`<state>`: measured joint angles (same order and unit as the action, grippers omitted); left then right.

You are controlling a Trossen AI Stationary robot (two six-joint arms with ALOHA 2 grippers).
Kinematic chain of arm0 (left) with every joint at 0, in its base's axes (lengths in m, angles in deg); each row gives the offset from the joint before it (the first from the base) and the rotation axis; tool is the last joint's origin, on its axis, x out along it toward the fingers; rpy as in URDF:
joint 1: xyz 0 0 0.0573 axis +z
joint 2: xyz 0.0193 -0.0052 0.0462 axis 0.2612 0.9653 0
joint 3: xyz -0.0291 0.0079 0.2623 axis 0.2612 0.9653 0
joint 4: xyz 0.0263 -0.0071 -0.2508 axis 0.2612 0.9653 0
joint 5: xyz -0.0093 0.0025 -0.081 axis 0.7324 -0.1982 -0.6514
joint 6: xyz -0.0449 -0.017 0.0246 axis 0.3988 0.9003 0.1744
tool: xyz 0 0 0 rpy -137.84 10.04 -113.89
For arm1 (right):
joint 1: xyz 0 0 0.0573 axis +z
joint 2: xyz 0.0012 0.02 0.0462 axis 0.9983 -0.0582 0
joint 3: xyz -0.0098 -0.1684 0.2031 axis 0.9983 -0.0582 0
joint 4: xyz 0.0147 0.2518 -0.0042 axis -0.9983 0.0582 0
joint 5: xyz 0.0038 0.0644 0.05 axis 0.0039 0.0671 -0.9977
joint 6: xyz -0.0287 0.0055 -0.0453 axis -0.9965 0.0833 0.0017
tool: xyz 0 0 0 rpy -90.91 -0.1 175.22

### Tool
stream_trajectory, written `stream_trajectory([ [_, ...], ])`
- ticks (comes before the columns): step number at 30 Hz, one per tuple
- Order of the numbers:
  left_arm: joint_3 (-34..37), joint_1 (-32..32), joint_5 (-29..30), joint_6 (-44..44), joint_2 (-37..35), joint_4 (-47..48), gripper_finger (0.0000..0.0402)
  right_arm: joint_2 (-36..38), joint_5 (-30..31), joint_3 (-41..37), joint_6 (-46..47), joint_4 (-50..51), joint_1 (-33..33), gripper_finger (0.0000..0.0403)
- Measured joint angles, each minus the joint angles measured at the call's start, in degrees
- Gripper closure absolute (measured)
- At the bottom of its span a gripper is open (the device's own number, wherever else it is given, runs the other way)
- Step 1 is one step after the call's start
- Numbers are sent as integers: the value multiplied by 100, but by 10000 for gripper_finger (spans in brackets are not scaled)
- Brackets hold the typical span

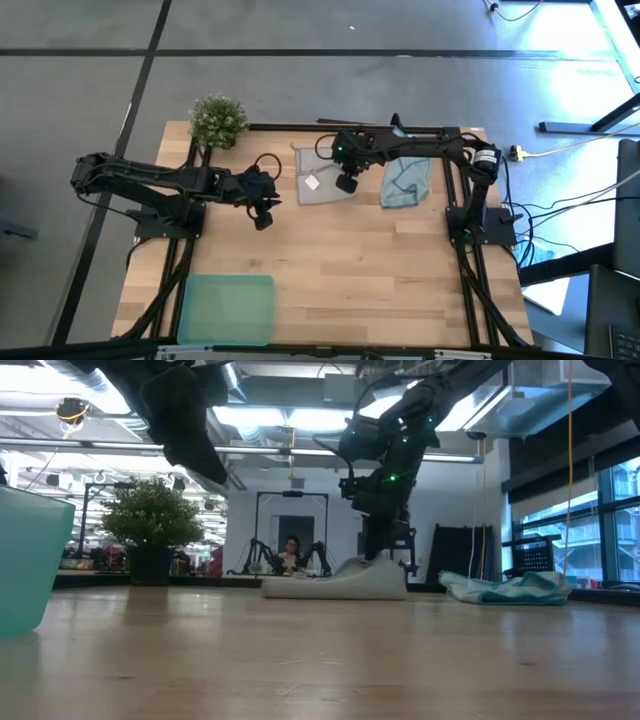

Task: Roll microfiber towels into tight, uniform cylinder then place into a basket
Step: Roll the gray microfiber cloth

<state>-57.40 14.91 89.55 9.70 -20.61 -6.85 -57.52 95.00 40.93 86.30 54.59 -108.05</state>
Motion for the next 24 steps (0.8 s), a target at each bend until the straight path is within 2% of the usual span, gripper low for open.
stream_trajectory([
  [5,0,0,0,25,0,-24,321,0,288,0,72,-4,1,403],
  [9,0,0,0,31,0,-24,321,0,279,0,63,-9,0,390],
  [21,0,0,0,44,0,-22,321,0,1285,2,193,-6,-110,270],
  [24,0,0,-2,176,0,-22,321,0,892,260,195,552,-167,246],
])
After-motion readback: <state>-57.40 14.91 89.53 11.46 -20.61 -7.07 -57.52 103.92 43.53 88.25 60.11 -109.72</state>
